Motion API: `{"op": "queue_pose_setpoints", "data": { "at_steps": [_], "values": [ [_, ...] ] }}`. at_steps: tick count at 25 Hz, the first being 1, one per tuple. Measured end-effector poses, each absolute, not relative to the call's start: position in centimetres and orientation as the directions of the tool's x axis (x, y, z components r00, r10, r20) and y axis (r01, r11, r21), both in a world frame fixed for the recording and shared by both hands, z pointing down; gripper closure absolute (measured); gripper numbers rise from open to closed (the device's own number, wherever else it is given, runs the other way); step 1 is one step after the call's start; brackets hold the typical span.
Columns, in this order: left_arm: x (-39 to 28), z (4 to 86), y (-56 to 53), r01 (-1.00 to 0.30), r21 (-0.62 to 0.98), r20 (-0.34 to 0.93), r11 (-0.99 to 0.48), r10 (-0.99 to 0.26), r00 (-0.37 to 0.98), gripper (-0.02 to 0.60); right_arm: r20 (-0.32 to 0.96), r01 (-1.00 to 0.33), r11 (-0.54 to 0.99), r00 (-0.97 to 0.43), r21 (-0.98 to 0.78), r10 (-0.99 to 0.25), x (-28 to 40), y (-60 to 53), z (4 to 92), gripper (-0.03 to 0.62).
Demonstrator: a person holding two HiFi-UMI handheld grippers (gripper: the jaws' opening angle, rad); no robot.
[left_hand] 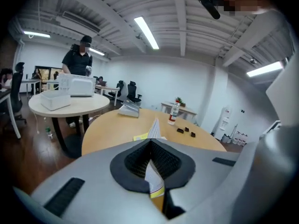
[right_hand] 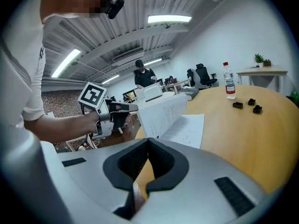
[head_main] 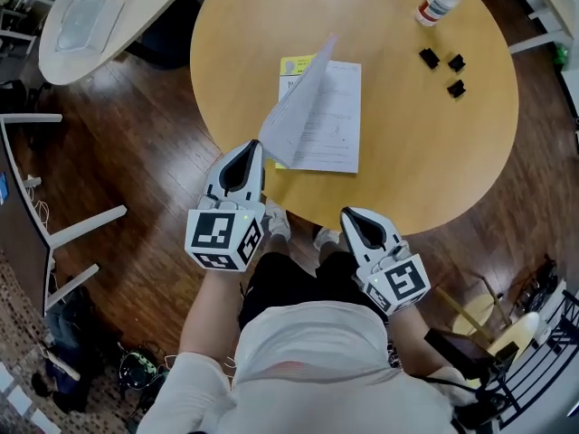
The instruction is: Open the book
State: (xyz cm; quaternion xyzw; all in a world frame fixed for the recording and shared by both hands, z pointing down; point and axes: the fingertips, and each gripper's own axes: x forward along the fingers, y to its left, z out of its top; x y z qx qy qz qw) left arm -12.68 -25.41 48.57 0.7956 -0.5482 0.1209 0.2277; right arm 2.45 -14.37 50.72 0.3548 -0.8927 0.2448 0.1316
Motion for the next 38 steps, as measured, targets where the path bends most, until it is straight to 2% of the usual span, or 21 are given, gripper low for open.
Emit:
{"op": "queue_pose_setpoints", "data": {
  "at_steps": [10, 16, 25, 31, 38],
  "values": [
    [-20.9, 52.5, -23.0, -0.97, 0.171, 0.535, -0.175, -0.81, 0.241, 0.571, 0.428, -0.709, 0.624, -0.701, -0.329, -0.571, 0.5, -14.9, 51.0, 0.591],
    [-24.1, 56.2, -21.6, -0.974, 0.201, 0.601, -0.104, -0.772, 0.206, 0.571, 0.446, -0.717, 0.614, -0.691, -0.329, -0.568, -0.5, -14.9, 51.4, 0.589],
    [-25.6, 61.5, -21.1, -0.971, 0.231, 0.65, -0.058, -0.734, 0.198, 0.571, 0.479, -0.72, 0.605, -0.686, -0.34, -0.547, -1.6, -14.6, 53.1, 0.591],
    [-25.4, 63.4, -21.2, -0.982, 0.16, 0.667, -0.102, -0.722, 0.184, 0.569, 0.495, -0.728, 0.602, -0.675, -0.327, -0.547, -1.8, -14.7, 53.4, 0.591],
    [-27.4, 62.8, -20.7, -0.984, 0.172, 0.671, -0.046, -0.726, 0.151, 0.565, 0.465, -0.755, 0.592, -0.647, -0.28, -0.605, -2.2, -15.3, 51.6, 0.591]
  ]
}}
